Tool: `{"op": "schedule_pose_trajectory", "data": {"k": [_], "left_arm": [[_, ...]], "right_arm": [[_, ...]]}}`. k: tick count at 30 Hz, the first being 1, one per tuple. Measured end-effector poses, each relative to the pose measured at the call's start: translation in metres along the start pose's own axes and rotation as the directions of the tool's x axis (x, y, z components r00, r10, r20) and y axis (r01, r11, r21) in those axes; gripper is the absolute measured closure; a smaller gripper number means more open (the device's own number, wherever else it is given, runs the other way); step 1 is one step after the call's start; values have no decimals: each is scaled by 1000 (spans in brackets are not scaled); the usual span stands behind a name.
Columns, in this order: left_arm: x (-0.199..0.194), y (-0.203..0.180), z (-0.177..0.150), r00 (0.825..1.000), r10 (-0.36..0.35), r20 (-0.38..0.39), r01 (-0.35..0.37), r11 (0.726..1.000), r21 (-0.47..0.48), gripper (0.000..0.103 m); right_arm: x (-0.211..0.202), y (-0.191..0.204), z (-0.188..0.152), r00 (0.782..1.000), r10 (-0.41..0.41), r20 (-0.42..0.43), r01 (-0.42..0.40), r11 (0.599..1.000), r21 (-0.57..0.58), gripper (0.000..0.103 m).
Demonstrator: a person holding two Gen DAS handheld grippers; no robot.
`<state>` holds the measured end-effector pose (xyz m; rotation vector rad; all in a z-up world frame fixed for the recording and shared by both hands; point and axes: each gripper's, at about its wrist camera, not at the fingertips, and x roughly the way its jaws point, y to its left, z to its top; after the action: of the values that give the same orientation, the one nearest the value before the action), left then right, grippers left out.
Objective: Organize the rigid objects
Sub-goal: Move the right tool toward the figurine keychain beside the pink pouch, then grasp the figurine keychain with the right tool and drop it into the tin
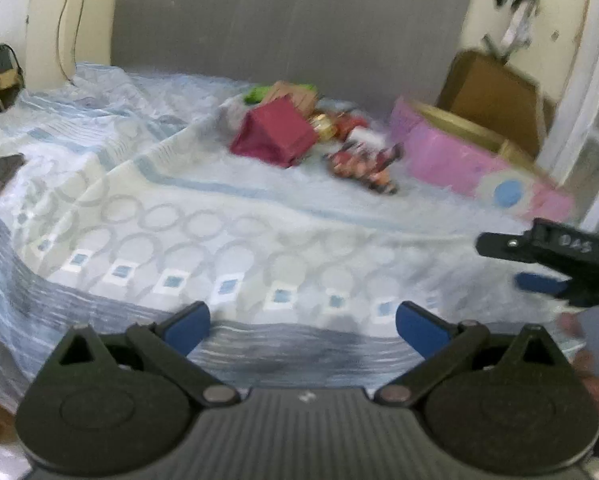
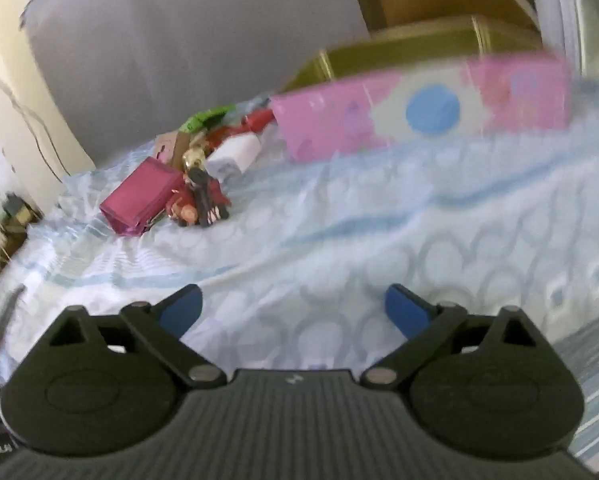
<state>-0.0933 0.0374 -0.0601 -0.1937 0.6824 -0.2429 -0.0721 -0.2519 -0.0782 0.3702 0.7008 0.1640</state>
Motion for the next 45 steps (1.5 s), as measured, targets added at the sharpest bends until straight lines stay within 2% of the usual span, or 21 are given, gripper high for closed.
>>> {"op": "schedule_pose_trajectory", "data": {"k": [3, 6, 7, 8, 9, 10, 12, 14, 16, 19, 22, 26, 28, 31, 34, 36, 39, 42, 43, 44, 45], "left_arm": [[-5, -1, 5, 998, -53, 29, 52, 998, 34, 1], [-2, 4, 34, 995, -73, 74, 68, 996, 65, 11], [0, 8, 44, 993, -84, 84, 78, 995, 63, 12], [3, 12, 57, 992, -95, 88, 91, 994, 54, 12], [8, 16, 68, 990, -109, 92, 106, 994, 35, 12], [12, 19, 79, 988, -122, 93, 121, 993, 17, 13], [22, 20, 94, 987, -129, 92, 130, 992, 0, 17], [27, 24, 98, 987, -135, 84, 136, 991, -11, 24], [28, 25, 98, 985, -152, 78, 156, 987, -40, 24], [30, 30, 93, 985, -162, 57, 165, 985, -45, 24], [32, 27, 91, 986, -161, 40, 162, 986, -25, 28], [44, 9, 96, 977, -211, 1, 211, 977, -3, 30], [56, -12, 96, 961, -274, -43, 276, 961, 28, 31], [76, -56, 91, 919, -374, -129, 385, 919, 82, 33], [92, -107, 80, 866, -451, -214, 482, 868, 120, 36], [102, -141, 69, 828, -490, -273, 537, 833, 135, 37], [116, -180, 55, 792, -502, -349, 578, 800, 160, 37], [131, -201, 40, 768, -491, -411, 588, 795, 147, 36], [134, -203, 37, 744, -513, -429, 607, 787, 112, 42], [134, -205, 36, 737, -518, -434, 611, 785, 100, 42], [132, -208, 39, 750, -506, -426, 601, 791, 117, 42]], "right_arm": [[-2, -7, 0, 999, 46, 18, -46, 999, 7, 3], [1, 4, -1, 999, 31, -10, -32, 992, -119, 3], [3, 10, -2, 999, 15, -28, -20, 983, -183, 14], [4, 15, -1, 999, 16, -36, -23, 975, -222, 31], [5, 16, 3, 999, 22, -43, -31, 972, -234, 65], [9, 20, 10, 997, 48, -61, -61, 971, -230, 72], [15, 30, 25, 992, 117, -38, -123, 963, -239, 71], [27, 50, 38, 987, 158, -7, -152, 932, -328, 70], [51, 65, 49, 986, 167, -8, -155, 899, -409, 56], [104, 77, 62, 986, 154, -69, -169, 895, -413, 47], [132, 70, 62, 984, 147, -102, -177, 891, -419, 52], [89, 47, 57, 971, 214, -104, -237, 890, -390, 58], [58, 29, 42, 979, 184, -83, -202, 884, -422, 58], [13, -8, 18, 995, 96, -24, -96, 892, -442, 58], [-26, -41, -2, 997, -33, 76, 63, 893, -447, 57], [-45, -59, -12, 989, -86, 117, 129, 896, -426, 54], [-54, -78, -20, 987, -101, 126, 141, 917, -373, 49], [-56, -90, -22, 987, -69, 145, 115, 934, -339, 48], [-56, -91, -23, 986, -66, 150, 115, 933, -342, 51], [-56, -91, -24, 984, -71, 163, 125, 929, -349, 53], [-54, -92, -22, 983, -70, 170, 125, 931, -343, 58]]}}
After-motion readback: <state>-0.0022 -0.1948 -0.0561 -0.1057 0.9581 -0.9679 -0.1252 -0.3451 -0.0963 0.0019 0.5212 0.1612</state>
